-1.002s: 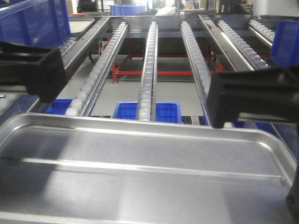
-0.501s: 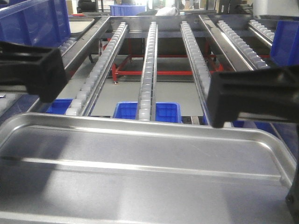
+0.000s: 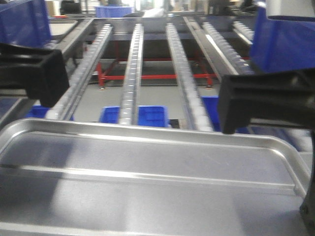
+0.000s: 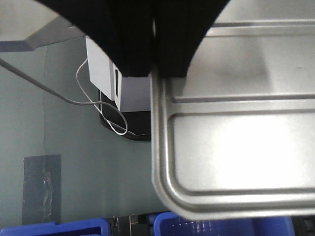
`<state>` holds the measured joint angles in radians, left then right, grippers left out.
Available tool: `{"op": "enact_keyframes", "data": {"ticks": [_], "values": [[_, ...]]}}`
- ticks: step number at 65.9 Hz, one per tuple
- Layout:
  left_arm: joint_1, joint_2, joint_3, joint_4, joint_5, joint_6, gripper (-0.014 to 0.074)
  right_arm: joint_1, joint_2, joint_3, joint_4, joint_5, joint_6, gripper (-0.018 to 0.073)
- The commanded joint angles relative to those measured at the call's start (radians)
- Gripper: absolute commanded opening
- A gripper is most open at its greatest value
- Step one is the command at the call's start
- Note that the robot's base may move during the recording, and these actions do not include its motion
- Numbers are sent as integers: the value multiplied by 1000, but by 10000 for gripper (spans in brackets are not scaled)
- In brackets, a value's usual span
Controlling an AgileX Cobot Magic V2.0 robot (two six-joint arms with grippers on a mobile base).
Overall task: Grab silver tray and stack on right shelf
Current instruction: 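Hold the tray in both grippers while the base turns and drives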
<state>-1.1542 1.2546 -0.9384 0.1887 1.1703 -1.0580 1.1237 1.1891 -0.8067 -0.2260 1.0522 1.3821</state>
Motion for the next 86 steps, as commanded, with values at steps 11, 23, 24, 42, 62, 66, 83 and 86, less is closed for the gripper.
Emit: {"op": "enact_keyframes", "data": {"ticks": [11, 23, 24, 42, 62, 66, 83, 86], "values": [[-11, -26, -26, -12, -12, 9, -91, -5, -24, -31, -40, -29, 3, 72], [-11, -26, -26, -12, -12, 9, -91, -5, -24, -31, -40, 17, 3, 72], [-11, -26, -26, -12, -12, 9, -91, -5, -24, -31, -40, 22, 3, 72], [-11, -26, -26, -12, -12, 9, -91, -5, -24, -31, -40, 115, 3, 72], [-11, -26, -26, -12, -12, 9, -91, -5, -24, -31, -40, 228, 3, 72], [-11, -26, -26, -12, -12, 9, -91, -5, -24, -31, -40, 245, 3, 72], [-11, -26, -26, -12, -12, 9, -91, -5, -24, -31, -40, 250, 3, 72], [-11, -26, -26, -12, -12, 9, -91, -5, -24, -31, -40, 250, 3, 72]]}}
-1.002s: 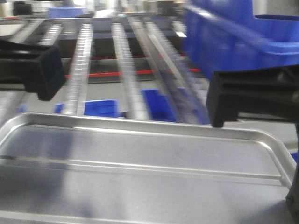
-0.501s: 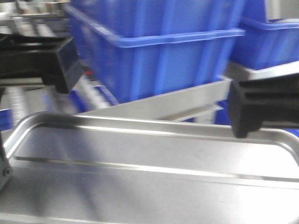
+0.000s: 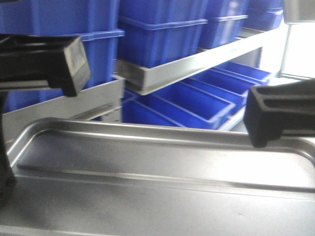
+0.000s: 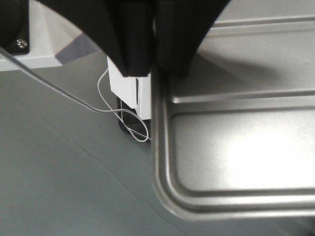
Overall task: Grab silver tray and stack on right shelf
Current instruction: 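Hold the tray in both grippers while the base turns and drives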
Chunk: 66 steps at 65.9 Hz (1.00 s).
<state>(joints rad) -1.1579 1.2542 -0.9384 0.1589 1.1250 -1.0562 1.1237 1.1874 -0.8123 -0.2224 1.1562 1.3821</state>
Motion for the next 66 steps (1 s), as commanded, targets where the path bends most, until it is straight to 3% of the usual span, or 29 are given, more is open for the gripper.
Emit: {"op": "enact_keyframes", "data": {"ticks": [1, 45, 66], "values": [[-8, -26, -26, 18, 33, 7, -91, -5, -22, -25, -44, 146, 3, 72], [-8, -26, -26, 17, 36, 7, -91, -5, -22, -25, -44, 146, 3, 72], [-8, -26, -26, 17, 143, 7, -91, -5, -22, -25, -44, 146, 3, 72]]}}
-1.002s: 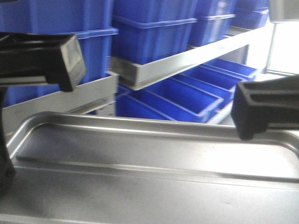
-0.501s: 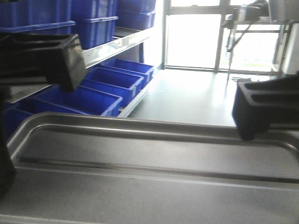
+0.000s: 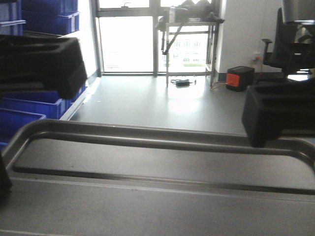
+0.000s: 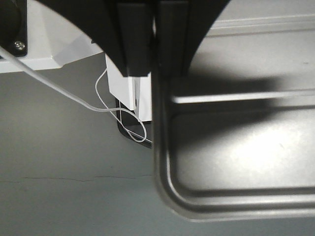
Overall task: Grab silver tray and stack on right shelf
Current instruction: 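Hold the tray in both grippers while the base turns and drives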
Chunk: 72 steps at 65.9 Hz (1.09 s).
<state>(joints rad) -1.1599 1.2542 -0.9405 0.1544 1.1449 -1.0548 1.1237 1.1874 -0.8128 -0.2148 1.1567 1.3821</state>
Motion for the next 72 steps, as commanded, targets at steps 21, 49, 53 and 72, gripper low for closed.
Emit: {"op": "enact_keyframes", "data": {"ticks": [21, 49, 53, 72], "values": [[-6, -26, -24, 21, 195, 5, -91, -5, -22, -25, -52, 144, 3, 72], [-6, -26, -24, 21, 195, 5, -91, -5, -22, -25, -52, 144, 3, 72], [-6, -26, -24, 21, 195, 5, -91, -5, -22, -25, -52, 144, 3, 72], [-6, -26, -24, 21, 195, 5, -91, -5, -22, -25, -52, 144, 3, 72]]}}
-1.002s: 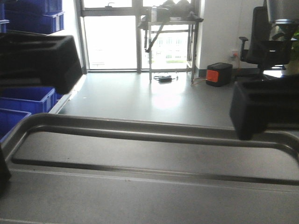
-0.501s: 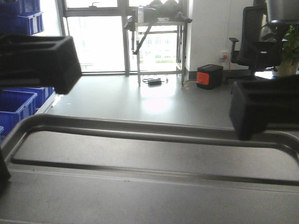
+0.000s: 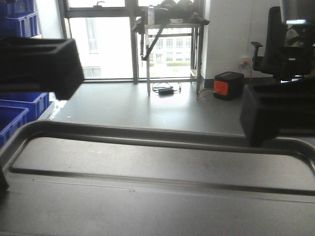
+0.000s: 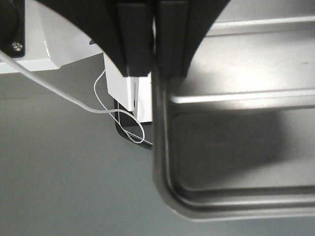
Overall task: Grab silver tray and stack on right shelf
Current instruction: 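Hold the tray in both grippers while the base turns and drives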
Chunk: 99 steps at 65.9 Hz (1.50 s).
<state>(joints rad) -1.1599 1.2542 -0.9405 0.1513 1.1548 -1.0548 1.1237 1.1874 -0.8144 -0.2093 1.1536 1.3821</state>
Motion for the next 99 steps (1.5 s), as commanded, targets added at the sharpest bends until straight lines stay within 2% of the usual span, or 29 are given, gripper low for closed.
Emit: {"op": "enact_keyframes", "data": {"ticks": [1, 99], "values": [[-6, -26, -24, 24, 185, 5, -91, -5, -22, -23, -57, 147, 3, 72], [-6, -26, -24, 28, 185, 5, -91, -5, -22, -25, -58, 147, 3, 72]]}}
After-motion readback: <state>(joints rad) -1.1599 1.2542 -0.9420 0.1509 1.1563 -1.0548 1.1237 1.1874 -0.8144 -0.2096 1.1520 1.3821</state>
